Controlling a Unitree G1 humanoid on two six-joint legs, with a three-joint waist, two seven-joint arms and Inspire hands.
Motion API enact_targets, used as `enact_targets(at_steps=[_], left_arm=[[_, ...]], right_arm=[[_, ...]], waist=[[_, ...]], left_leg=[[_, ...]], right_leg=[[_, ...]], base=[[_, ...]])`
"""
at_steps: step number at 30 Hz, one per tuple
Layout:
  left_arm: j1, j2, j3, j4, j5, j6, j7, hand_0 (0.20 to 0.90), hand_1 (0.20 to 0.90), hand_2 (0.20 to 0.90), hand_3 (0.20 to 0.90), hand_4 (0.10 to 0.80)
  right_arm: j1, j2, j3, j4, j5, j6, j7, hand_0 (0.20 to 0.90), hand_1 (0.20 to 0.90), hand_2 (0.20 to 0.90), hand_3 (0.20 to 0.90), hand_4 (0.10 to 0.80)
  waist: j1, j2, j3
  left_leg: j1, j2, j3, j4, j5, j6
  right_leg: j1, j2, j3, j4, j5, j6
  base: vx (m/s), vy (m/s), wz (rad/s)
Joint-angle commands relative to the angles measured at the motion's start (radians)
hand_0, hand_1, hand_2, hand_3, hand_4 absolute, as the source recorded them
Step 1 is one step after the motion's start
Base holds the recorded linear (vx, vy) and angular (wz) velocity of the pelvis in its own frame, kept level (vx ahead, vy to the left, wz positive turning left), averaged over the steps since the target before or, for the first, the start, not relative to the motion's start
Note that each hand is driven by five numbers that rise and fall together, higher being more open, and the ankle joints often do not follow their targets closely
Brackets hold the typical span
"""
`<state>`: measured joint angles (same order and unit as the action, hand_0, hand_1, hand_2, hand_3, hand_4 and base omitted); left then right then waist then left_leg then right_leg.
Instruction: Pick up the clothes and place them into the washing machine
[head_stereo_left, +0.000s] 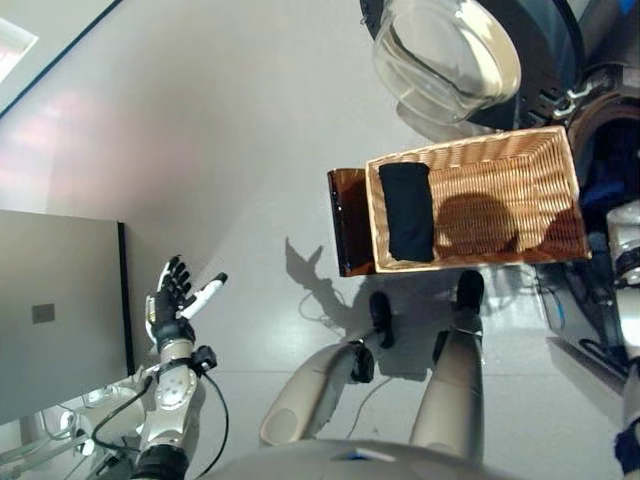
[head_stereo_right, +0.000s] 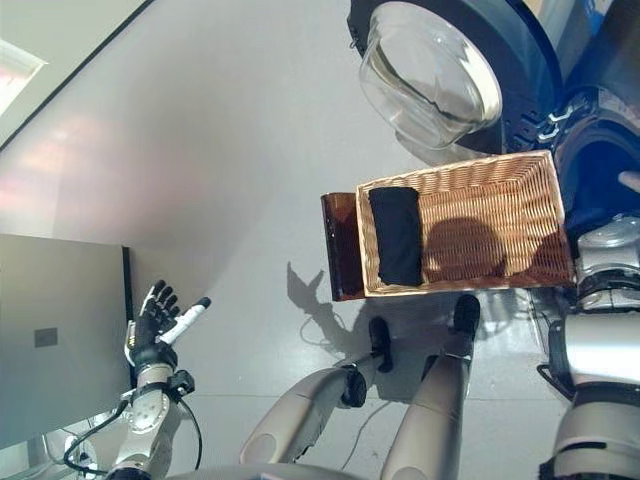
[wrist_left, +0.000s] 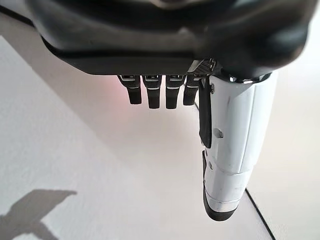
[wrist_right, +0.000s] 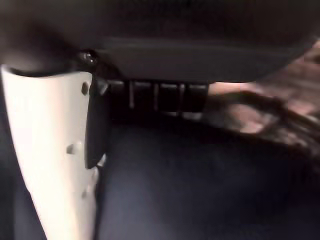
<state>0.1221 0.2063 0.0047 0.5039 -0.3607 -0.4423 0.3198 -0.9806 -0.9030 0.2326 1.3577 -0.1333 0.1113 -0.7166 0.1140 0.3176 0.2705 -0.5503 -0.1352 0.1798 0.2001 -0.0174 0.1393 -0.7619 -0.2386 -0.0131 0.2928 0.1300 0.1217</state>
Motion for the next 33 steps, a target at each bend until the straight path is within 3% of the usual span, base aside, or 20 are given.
enact_targets(at_steps=[1, 8, 15, 20, 23, 24, 33], left_arm=[[0.014, 0.065, 0.096, -0.054, -0.009, -0.057, 0.017, 0.9, 0.9, 0.9, 0.9, 0.8], [0.015, 0.073, 0.096, -0.062, -0.012, -0.054, 0.011, 0.9, 0.9, 0.9, 0.9, 0.8], [0.011, 0.071, 0.109, -0.03, -0.029, -0.051, 0.009, 0.9, 0.9, 0.9, 0.9, 0.8], [0.01, 0.071, 0.099, -0.033, -0.044, -0.049, -0.003, 0.9, 0.9, 0.9, 0.9, 0.8], [-0.001, 0.076, 0.096, -0.028, -0.041, -0.043, -0.007, 0.9, 0.9, 0.9, 0.9, 0.8], [-0.007, 0.083, 0.096, -0.033, -0.034, -0.041, -0.008, 0.9, 0.9, 0.9, 0.9, 0.8], [-0.018, 0.095, 0.094, -0.052, 0.026, -0.027, -0.001, 0.9, 0.9, 0.9, 0.9, 0.8]], right_arm=[[-0.205, -0.229, 0.18, -0.119, -0.129, -0.028, -0.05, 0.9, 0.9, 0.9, 0.9, 0.8], [-0.189, -0.182, 0.148, -0.106, -0.066, -0.069, -0.033, 0.9, 0.9, 0.9, 0.9, 0.8], [-0.08, -0.075, 0.044, -0.097, 0.063, -0.14, -0.001, 0.9, 0.9, 0.9, 0.9, 0.8], [-0.015, 0.049, -0.06, -0.039, 0.324, -0.267, 0.067, 0.9, 0.9, 0.9, 0.9, 0.8], [0.015, 0.091, -0.078, -0.027, 0.411, -0.298, 0.12, 0.9, 0.9, 0.9, 0.9, 0.8], [0.053, 0.187, -0.12, -0.019, 0.5, -0.337, 0.13, 0.9, 0.9, 0.9, 0.9, 0.8], [0.124, 0.39, -0.188, -0.048, 0.691, -0.414, 0.178, 0.9, 0.9, 0.9, 0.9, 0.8]], waist=[[0.041, -0.01, -0.099], [0.037, -0.03, -0.084], [0.028, -0.073, -0.07], [0.031, -0.102, -0.06], [0.034, -0.117, -0.054], [0.038, -0.139, -0.049], [0.053, -0.195, -0.032]], left_leg=[[-0.082, 0.072, -0.097, 0.002, 0.036, -0.149], [-0.084, 0.076, -0.101, 0.006, 0.039, -0.15], [-0.093, 0.084, -0.103, 0.02, 0.037, -0.15], [-0.094, 0.091, -0.11, 0.032, 0.034, -0.148], [-0.091, 0.094, -0.112, 0.035, 0.032, -0.147], [-0.09, 0.097, -0.116, 0.045, 0.026, -0.146], [-0.091, 0.099, -0.135, 0.06, 0.021, -0.144]], right_leg=[[0.053, 0.07, -0.04, 0.115, -0.213, -0.076], [0.058, 0.073, -0.048, 0.114, -0.208, -0.079], [0.065, 0.077, -0.056, 0.11, -0.204, -0.083], [0.07, 0.079, -0.066, 0.11, -0.201, -0.084], [0.08, 0.079, -0.072, 0.107, -0.2, -0.084], [0.091, 0.079, -0.078, 0.106, -0.2, -0.085], [0.111, 0.078, -0.107, 0.098, -0.197, -0.089]], base=[[-0.02, -0.014, 0.09], [-0.007, -0.004, 0.01], [0.0, 0.0, 0.0], [0.003, -0.026, 0.05], [0.007, -0.009, 0.04], [0.021, -0.028, 0.09], [0.004, -0.003, 0.02]])
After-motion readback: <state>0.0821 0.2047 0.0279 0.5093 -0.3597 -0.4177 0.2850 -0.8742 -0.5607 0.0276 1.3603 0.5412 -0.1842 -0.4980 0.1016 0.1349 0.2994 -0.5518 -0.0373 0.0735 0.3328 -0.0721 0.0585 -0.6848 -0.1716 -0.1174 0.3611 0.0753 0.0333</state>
